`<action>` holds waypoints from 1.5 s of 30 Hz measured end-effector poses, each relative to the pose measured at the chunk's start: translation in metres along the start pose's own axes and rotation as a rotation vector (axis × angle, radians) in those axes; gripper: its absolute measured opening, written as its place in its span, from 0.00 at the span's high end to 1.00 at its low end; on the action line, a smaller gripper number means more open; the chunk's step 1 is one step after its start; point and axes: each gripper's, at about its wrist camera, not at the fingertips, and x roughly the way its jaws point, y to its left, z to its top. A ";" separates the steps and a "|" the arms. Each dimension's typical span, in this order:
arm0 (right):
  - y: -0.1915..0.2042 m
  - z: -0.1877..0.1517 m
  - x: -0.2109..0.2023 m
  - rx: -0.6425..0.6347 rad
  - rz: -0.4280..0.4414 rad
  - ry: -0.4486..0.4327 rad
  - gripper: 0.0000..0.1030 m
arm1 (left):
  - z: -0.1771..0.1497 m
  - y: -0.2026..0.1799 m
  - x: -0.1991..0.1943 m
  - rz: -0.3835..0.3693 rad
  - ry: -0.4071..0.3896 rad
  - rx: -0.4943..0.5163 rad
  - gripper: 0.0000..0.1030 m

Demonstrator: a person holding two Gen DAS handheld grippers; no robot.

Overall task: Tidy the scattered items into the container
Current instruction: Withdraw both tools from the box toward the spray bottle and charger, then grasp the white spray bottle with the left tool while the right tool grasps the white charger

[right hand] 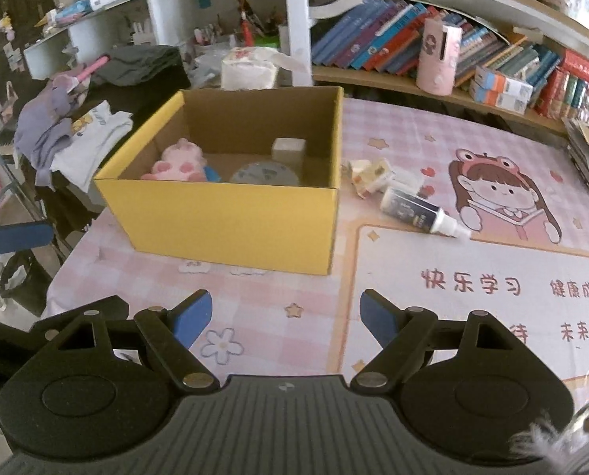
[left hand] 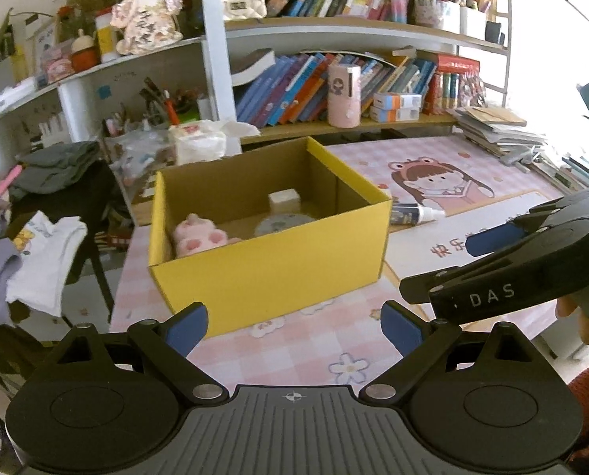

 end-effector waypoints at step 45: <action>-0.260 0.091 0.088 -0.151 0.179 0.021 0.35 | 0.099 -0.191 0.175 0.041 0.113 -0.123 0.11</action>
